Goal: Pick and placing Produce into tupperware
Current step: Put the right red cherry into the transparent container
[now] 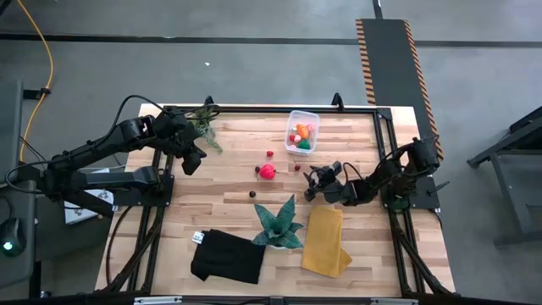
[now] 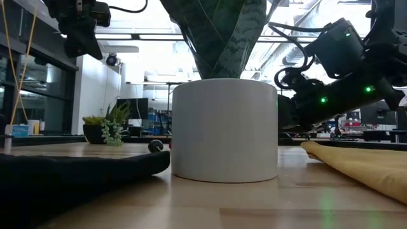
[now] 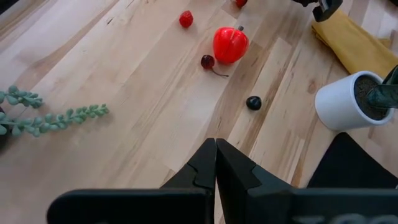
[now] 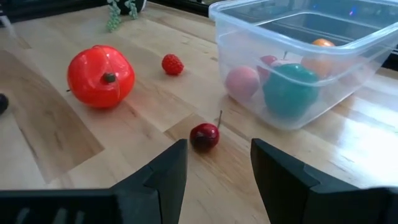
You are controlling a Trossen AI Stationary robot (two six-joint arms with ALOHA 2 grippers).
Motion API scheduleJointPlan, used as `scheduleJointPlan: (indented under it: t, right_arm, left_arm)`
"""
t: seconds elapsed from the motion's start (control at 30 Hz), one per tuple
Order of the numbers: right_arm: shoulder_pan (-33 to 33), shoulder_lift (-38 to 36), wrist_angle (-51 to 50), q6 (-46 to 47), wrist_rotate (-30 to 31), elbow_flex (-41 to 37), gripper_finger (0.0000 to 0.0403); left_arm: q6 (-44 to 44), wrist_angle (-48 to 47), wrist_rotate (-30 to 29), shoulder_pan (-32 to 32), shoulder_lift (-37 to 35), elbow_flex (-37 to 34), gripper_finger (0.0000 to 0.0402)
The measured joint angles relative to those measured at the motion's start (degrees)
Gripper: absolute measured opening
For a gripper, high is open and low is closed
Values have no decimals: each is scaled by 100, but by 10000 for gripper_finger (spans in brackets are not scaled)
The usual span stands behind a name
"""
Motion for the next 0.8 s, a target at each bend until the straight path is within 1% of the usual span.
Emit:
scheduleJointPlan:
  t: [0.17, 0.27, 0.43, 0.5, 0.63, 0.8]
  right_arm:
    - [-12, 192, 93, -15, -86, 4, 167]
    - [-35, 494, 467, -63, -260, 13, 167]
    - [-84, 685, 1122, -388, -103, 32, 167]
    - [-190, 704, 1065, -451, -240, 63, 167]
    - [-379, 706, 886, -640, -826, 204, 167]
    - [-485, 706, 701, -774, -860, 342, 167]
  left_arm:
    - [0, 2, 0, 1, 0, 0, 1]
    - [0, 0, 2, 2, 0, 0, 1]
    - [0, -109, 4, 2, 0, 2, 1]
    - [0, -166, 4, 2, 2, 0, 1]
    - [0, -175, 3, 2, 0, 0, 1]
    - [0, -173, 4, 2, 0, 0, 1]
